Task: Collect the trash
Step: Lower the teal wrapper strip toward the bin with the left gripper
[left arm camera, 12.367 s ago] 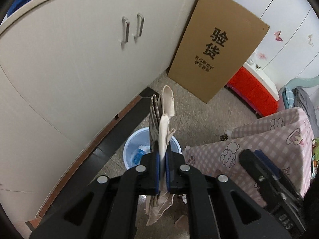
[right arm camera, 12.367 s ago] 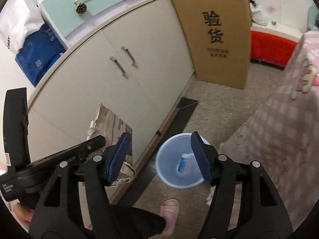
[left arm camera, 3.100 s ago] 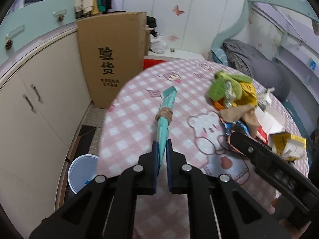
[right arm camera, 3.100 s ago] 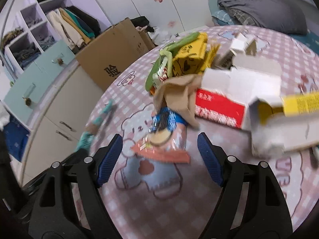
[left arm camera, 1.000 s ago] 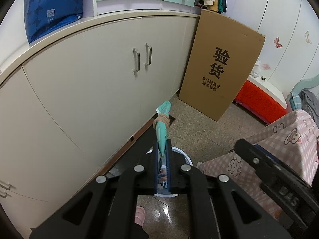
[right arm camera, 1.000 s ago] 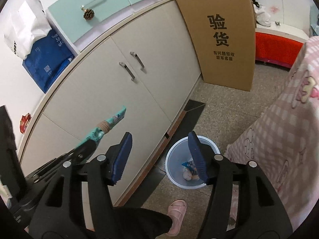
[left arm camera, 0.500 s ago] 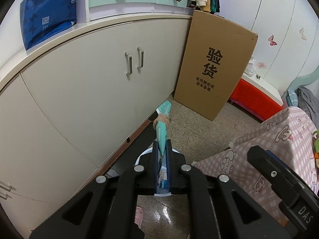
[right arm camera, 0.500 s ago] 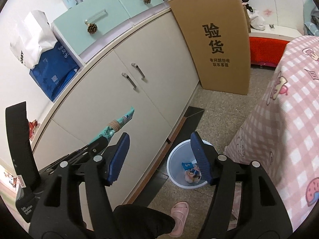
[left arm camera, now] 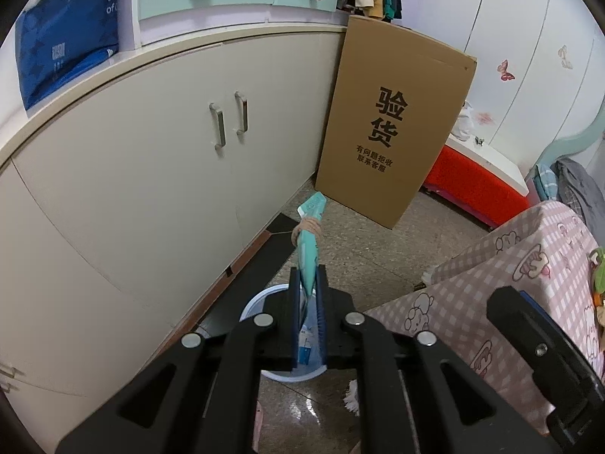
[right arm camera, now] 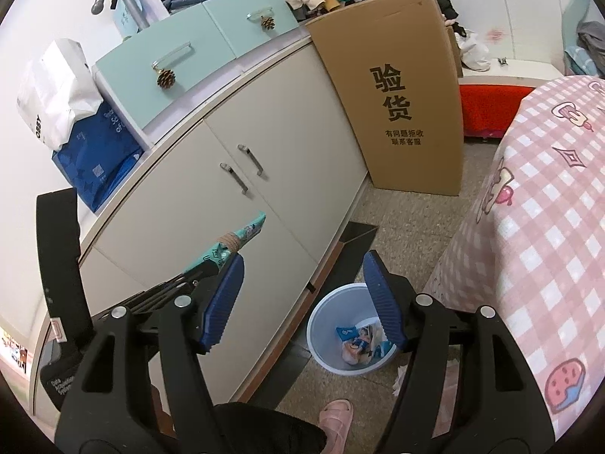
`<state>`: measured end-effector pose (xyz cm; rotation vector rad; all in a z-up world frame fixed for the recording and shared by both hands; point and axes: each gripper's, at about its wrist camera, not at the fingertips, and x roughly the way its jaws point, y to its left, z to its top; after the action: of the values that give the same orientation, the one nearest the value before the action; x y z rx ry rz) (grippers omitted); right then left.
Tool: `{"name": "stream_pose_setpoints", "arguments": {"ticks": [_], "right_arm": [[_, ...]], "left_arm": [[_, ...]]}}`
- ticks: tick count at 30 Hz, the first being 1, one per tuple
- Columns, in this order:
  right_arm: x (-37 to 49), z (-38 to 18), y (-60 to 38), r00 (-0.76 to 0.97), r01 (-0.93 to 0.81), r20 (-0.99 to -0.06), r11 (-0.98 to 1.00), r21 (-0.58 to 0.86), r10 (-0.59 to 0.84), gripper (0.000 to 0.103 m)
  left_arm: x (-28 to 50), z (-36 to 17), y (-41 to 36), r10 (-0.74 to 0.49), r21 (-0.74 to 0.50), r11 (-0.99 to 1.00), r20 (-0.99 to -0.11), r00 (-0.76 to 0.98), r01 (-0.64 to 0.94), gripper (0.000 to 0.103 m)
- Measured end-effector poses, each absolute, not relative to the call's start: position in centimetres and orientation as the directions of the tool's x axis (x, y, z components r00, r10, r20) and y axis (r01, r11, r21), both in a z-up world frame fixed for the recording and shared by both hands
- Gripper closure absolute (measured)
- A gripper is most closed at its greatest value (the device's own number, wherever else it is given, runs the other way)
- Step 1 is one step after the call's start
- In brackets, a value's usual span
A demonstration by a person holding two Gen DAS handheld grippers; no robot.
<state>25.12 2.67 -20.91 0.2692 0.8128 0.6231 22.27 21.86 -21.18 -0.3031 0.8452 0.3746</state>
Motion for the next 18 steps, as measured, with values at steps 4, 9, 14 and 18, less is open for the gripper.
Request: {"name": "stream_pose_setpoints", "arguments": {"ticks": [4,9,14,18], "right_arm": [[25.6,-21.6,2.4,0.514,-0.397,-0.604,0.794,0.461,0.608,0.038],[25.3,-21.6,1.9,0.513,-0.392,-0.607,0.795,0.464,0.607,0.038],[24.5,-20.7,1.7,0.526,-0.394,-0.599,0.797,0.458,0.604,0.038],[23.3,-19.3,0.6,0.549,-0.393,-0.581,0.799,0.455,0.601,0.038]], "left_arm": [[23.4,-22.2,22.3,0.176,-0.119,0.893,-0.795,0.581,-0.433,0.055],[23.0,-22.8,23.0,0.183,-0.125,0.876,-0.808,0.561,-0.466,0.039],[21.8,-21.7,22.5,0.197,-0.120,0.876,-0.794,0.575,-0.467,0.035],[20.5,-20.1,21.2,0.191,-0.128,0.886,-0.776,0.602,-0.446,0.034]]}}
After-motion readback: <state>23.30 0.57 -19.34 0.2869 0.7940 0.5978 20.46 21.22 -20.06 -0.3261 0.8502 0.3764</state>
